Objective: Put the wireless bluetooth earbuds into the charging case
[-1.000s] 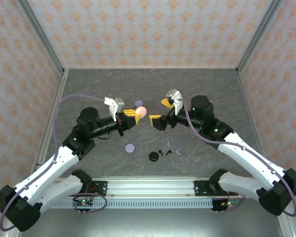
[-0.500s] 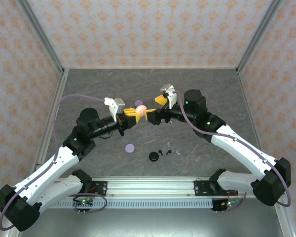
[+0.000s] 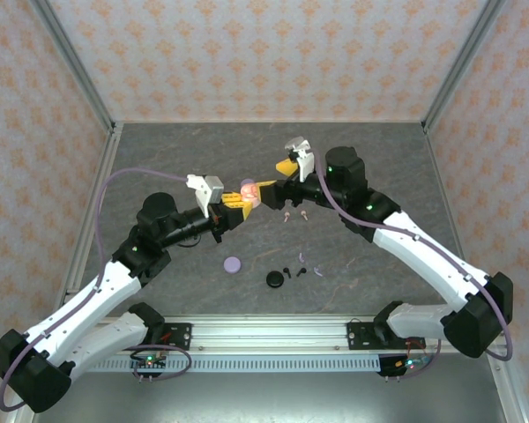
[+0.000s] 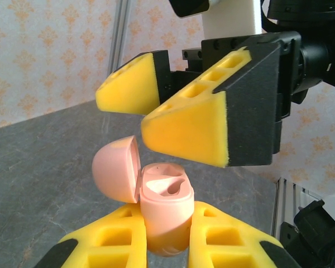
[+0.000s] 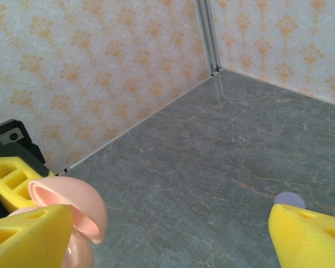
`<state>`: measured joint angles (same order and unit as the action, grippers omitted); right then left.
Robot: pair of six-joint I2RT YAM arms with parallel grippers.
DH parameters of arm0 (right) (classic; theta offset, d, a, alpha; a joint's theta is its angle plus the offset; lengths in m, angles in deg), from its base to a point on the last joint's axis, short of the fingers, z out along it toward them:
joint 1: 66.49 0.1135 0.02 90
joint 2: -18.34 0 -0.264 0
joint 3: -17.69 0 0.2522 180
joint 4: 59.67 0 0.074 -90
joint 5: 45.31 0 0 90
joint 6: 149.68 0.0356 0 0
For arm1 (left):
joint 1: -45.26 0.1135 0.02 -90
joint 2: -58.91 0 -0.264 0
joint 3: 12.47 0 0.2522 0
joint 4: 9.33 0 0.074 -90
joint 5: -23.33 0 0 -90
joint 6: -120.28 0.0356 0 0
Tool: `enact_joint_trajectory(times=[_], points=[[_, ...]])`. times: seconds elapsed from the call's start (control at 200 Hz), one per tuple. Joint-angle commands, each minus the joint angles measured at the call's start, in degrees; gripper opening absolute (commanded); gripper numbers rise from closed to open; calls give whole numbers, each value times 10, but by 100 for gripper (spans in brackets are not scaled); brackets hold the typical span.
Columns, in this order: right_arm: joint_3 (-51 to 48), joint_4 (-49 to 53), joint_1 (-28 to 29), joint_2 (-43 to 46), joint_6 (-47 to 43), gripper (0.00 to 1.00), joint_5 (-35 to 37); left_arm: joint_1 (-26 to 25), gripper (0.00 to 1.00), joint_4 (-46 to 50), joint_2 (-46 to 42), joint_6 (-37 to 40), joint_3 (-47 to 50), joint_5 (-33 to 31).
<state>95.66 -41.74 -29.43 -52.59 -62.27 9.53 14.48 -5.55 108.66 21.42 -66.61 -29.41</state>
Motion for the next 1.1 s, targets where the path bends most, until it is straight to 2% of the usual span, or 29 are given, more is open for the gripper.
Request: enact_joint_trajectory(times=[0.0, 0.25, 0.43, 0.691, 0.896, 1.091], points=[[21, 17, -2, 0, -6, 91, 3, -6, 0, -5, -4, 16, -3, 11], [15, 29, -33, 28, 34, 91, -25, -7, 0, 18, -13, 25, 5, -16], [22, 112, -88, 18, 66, 85, 0, -7, 0, 27, -23, 24, 24, -27], [99, 338, -105, -137, 34, 73, 156, -7, 0, 33, -45, 16, 49, -37], [159, 399, -105, -268, -1, 62, 218, -7, 0, 34, -67, 12, 67, -49], [220, 435, -105, -369, -26, 52, 237, -7, 0, 38, -70, 9, 71, -52]])
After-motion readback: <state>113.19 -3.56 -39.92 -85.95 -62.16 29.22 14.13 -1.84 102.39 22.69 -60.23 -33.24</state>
